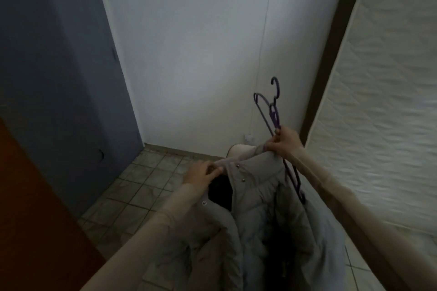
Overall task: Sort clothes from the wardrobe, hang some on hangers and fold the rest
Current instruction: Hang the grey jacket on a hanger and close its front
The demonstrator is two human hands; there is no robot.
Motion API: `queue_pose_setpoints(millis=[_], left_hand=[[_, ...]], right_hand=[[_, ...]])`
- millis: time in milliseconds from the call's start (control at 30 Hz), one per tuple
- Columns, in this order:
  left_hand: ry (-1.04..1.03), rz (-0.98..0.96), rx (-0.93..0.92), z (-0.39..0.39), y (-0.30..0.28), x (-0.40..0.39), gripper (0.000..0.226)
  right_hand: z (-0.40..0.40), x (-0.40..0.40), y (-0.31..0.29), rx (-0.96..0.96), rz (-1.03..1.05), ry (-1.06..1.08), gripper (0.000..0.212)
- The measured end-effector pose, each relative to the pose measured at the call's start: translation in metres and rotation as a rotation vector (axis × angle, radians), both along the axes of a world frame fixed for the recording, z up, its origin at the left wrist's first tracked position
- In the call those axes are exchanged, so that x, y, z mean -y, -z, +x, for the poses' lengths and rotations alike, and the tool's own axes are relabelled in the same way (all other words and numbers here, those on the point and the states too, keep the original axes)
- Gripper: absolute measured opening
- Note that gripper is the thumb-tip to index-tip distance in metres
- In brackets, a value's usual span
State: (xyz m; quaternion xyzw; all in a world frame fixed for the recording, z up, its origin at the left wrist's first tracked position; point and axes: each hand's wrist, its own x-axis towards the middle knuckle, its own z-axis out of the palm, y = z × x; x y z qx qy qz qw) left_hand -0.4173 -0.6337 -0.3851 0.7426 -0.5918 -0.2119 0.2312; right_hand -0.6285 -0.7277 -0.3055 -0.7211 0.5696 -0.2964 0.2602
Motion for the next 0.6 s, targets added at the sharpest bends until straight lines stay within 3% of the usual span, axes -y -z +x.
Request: queue_pose_setpoints(millis=[67,167,300,467,600], left_hand=[[-0.184,0.165,0.057,0.007,0.017,-0.008,0.074],[-0.303,0.268,-0.122,0.023,0.054,-0.003,0.088],[-0.349,0.32,-0.172,0.016,0.05,-0.011,0.046],[-0.416,0.355,-0.28,0.013,0.046,-0.001,0.045],[-0.456,0.295,-0.437,0.012,0.051,-0.002,0.061]], right_hand=[[-0.005,-0.002,0.004,-0.001,-0.034,0.013,0.047],[-0.006,-0.005,0.009,-0.009,-0.068,-0.016,0.046],[-0.001,-0.012,0.017,-0.095,-0.106,-0.085,0.043],[0.002,-0.015,0.027,-0.131,-0.19,-0.009,0.028],[-0.002,-0.021,0.011,0.178,-0.287,0.183,0.054]])
